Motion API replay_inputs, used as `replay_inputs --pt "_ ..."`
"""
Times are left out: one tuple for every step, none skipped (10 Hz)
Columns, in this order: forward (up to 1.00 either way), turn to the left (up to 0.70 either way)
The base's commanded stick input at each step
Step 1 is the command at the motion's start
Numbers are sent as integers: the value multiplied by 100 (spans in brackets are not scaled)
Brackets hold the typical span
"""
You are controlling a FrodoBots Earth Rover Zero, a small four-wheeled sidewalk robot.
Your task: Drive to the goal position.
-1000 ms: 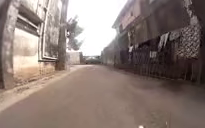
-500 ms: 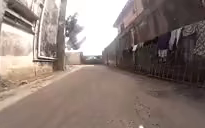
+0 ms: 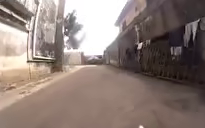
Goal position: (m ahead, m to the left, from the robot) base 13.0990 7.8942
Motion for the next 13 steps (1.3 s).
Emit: replay_inputs --pt "100 0" --pt "100 0" --pt "100 0" --pt "100 0" --pt "100 0" --pt "100 0" --pt "100 0" --pt "100 0" --pt "100 0" --pt "100 10" --pt "100 25" --pt "100 14" --pt "100 0"
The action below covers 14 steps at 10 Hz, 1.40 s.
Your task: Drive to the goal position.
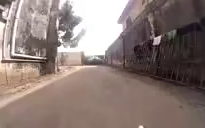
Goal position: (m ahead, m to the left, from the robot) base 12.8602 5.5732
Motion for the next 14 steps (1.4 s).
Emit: replay_inputs --pt "100 0" --pt "100 0" --pt "100 0" --pt "100 0" --pt "100 0" --pt "100 0" --pt "100 0" --pt "100 0" --pt "100 0" --pt "100 0" --pt "100 0" --pt "100 0" --pt "100 0" --pt "100 0"
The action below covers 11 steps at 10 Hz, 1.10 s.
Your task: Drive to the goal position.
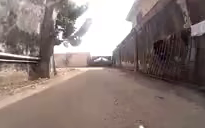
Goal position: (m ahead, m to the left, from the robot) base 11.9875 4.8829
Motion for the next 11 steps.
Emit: replay_inputs --pt "100 0" --pt "100 0" --pt "100 0" --pt "100 0" --pt "100 0" --pt "100 0" --pt "100 0" --pt "100 0" --pt "100 0" --pt "100 0" --pt "100 0"
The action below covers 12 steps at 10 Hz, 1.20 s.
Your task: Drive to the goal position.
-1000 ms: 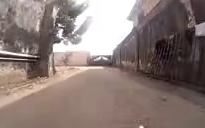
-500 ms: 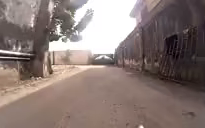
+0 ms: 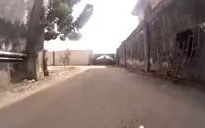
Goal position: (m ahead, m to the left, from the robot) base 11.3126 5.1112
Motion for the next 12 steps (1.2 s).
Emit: replay_inputs --pt "100 0" --pt "100 0" --pt "100 0" --pt "100 0" --pt "100 0" --pt "100 0" --pt "100 0" --pt "100 0" --pt "100 0" --pt "100 0" --pt "100 0" --pt "100 0"
